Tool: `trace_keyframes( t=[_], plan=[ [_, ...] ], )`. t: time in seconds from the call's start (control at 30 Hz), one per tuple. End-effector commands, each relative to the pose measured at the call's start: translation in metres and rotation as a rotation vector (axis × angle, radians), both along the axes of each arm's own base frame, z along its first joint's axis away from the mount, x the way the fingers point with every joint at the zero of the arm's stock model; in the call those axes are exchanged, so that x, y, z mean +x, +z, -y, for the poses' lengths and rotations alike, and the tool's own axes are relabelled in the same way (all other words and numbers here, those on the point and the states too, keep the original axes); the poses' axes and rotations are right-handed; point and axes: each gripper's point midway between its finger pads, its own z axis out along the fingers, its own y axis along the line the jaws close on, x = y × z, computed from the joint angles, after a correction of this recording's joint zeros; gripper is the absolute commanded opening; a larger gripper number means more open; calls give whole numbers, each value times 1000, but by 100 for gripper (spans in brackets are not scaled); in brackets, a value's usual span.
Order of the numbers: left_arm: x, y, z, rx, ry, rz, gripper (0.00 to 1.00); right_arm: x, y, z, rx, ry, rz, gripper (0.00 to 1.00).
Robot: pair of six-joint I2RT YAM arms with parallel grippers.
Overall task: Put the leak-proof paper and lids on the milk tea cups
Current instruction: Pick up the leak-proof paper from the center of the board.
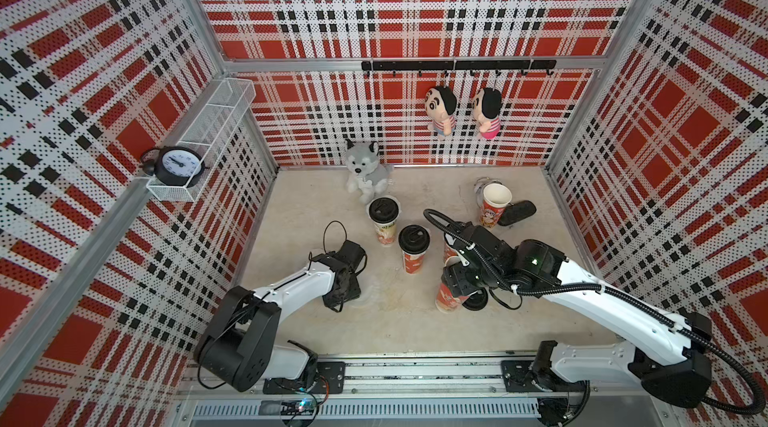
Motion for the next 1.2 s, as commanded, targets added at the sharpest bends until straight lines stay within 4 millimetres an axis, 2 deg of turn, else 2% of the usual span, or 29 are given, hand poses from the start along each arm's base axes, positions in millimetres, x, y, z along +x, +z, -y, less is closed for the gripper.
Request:
trace_keyframes(
  t=[0.0, 0.1, 0.27, 0.47, 0.57, 0.73, 0.87, 1.0, 1.17],
  plan=[
    [-2, -10, -2, 8, 12, -14, 47, 2, 1, -9, 14, 44, 25, 74],
    [-4, -17, 1, 6, 3, -26, 43, 3, -2, -11, 13, 47, 22, 74],
    [-7, -27, 7, 3, -10, -40, 28, 3, -3, -13, 15, 47, 21, 74],
    [-11, -33, 9, 23, -9, -42, 1, 2, -5, -11, 13, 43, 17, 74],
    [-7, -26, 8, 20, 9, -9, 0, 2, -8, -10, 3, 41, 10, 74],
    [12, 6, 4, 28, 48, 94, 0, 2, -15, -12, -18, 41, -2, 73],
    [29, 45, -4, 16, 87, 199, 0, 1, -19, -22, -41, 55, 1, 73],
    [42, 85, -19, 10, 128, 295, 0, 1, -22, -40, -52, 52, 4, 73],
    [50, 128, -45, 12, 167, 384, 0, 1, -20, -79, -51, 75, 30, 73]
  ],
)
